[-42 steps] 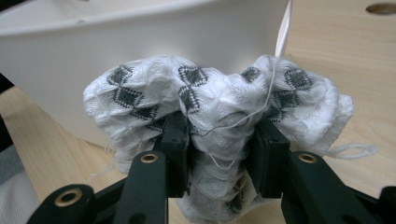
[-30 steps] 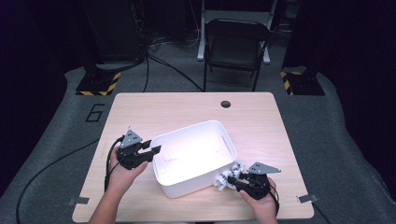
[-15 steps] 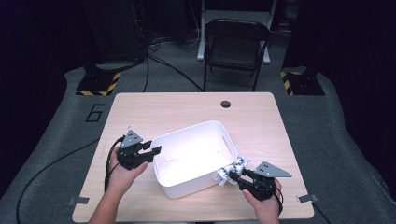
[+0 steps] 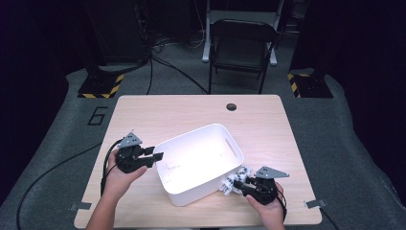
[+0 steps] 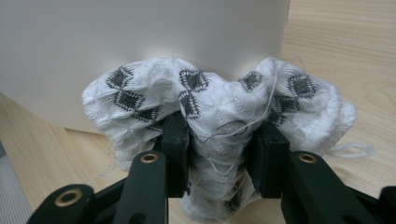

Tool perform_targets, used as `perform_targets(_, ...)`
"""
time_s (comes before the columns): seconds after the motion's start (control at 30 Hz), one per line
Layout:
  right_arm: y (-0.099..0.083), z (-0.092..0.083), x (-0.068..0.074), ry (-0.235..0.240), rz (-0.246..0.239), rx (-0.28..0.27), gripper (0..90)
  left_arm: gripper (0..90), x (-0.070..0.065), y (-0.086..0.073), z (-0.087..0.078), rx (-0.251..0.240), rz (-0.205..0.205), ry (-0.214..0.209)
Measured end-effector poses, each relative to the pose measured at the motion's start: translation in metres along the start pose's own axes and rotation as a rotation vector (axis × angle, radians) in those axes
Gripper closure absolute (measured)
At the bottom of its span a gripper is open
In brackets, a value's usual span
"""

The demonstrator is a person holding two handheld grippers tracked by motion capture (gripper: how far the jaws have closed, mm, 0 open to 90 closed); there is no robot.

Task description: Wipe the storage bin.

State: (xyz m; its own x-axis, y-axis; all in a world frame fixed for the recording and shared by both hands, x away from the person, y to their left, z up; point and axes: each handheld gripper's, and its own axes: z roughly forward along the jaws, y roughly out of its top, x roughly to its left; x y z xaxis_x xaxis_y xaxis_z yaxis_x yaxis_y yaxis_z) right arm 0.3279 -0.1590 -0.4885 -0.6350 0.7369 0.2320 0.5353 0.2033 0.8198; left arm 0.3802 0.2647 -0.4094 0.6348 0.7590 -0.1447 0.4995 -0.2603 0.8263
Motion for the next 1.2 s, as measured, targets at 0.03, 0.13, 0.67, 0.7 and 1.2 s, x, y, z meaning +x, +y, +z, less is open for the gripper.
perform_targets(0.03, 0.0, 0.0, 0.0, 0.002, 0.005, -0.001, 63.1, 54.6, 0.0, -0.001, 0.004, -0.025, 0.009, -0.006)
perform_targets(0.13, 0.0, 0.001, 0.0, -0.004, 0.005, 0.003, 63.0, 52.3, -0.002, -0.002, 0.009, -0.026, 0.037, 0.013)
perform_targets(0.67, 0.005, -0.005, 0.004, -0.01, -0.013, -0.046, 62.9, 69.3, -0.01, -0.006, 0.009, -0.045, 0.052, 0.102)
perform_targets(0.7, 0.009, -0.011, 0.007, -0.008, -0.016, -0.079, 62.9, 69.4, -0.011, -0.006, 0.01, -0.046, 0.059, 0.105)
perform_targets(1.2, 0.003, -0.004, 0.0, -0.001, 0.03, -0.002, 62.8, 71.3, -0.016, -0.005, 0.01, -0.045, 0.085, 0.096)
